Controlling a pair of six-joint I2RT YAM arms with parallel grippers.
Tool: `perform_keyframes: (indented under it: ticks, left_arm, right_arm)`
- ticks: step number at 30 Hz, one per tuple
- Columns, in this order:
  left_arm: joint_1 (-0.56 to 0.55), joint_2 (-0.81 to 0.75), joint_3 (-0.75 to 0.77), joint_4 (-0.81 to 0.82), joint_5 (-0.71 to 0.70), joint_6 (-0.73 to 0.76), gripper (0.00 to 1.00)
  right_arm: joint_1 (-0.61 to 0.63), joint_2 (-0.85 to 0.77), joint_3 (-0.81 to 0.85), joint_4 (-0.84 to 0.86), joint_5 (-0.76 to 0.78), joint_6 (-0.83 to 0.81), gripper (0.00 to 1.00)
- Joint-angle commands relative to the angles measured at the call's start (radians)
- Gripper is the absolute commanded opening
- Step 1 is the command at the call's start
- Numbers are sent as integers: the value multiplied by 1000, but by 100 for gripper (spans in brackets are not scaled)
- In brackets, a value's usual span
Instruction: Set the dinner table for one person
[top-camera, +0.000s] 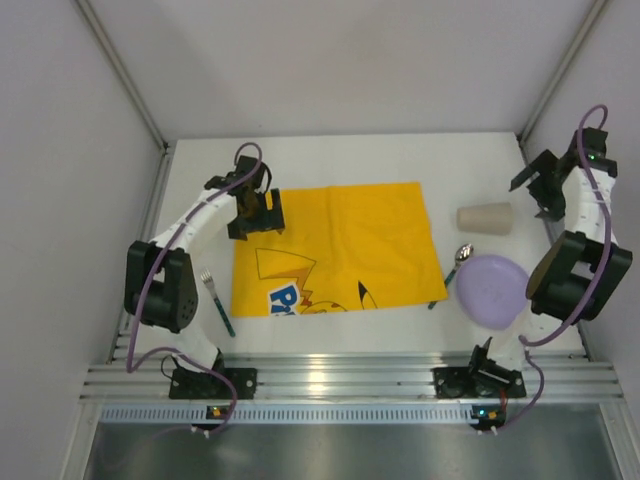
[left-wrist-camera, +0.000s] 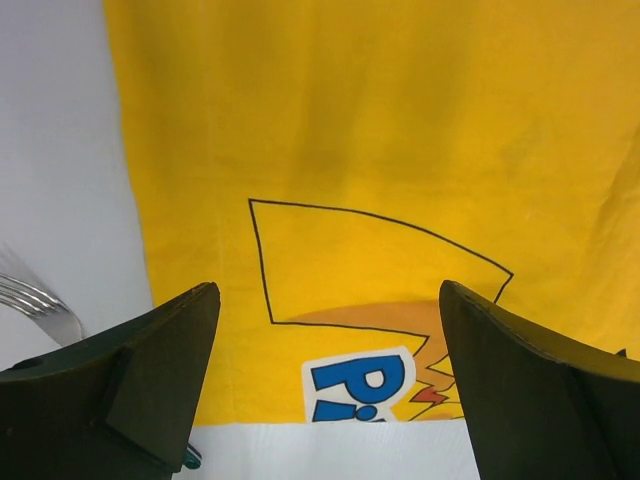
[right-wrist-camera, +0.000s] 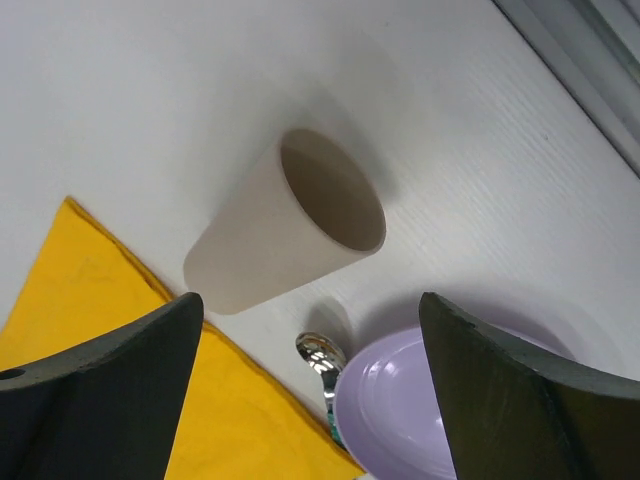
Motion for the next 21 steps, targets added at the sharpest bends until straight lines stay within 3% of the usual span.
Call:
perform_keyframes:
  ticks: [1,6,18,21]
  left_arm:
    - [-34,-6,-37,69,34,-25,96]
    - [-75,20,-33,89,49,-5,95]
    - [-83,43,-73,131,61,33,95]
    - [-83,52,-77,143,71,30,95]
  right_arm:
    - [-30,19,-35,20,-92,22,89]
    - [-136,70,-66,104,-257,35,90]
    - [-141,128,-224,196,-461,41,88]
    - [-126,107,-279,219,-501,55,83]
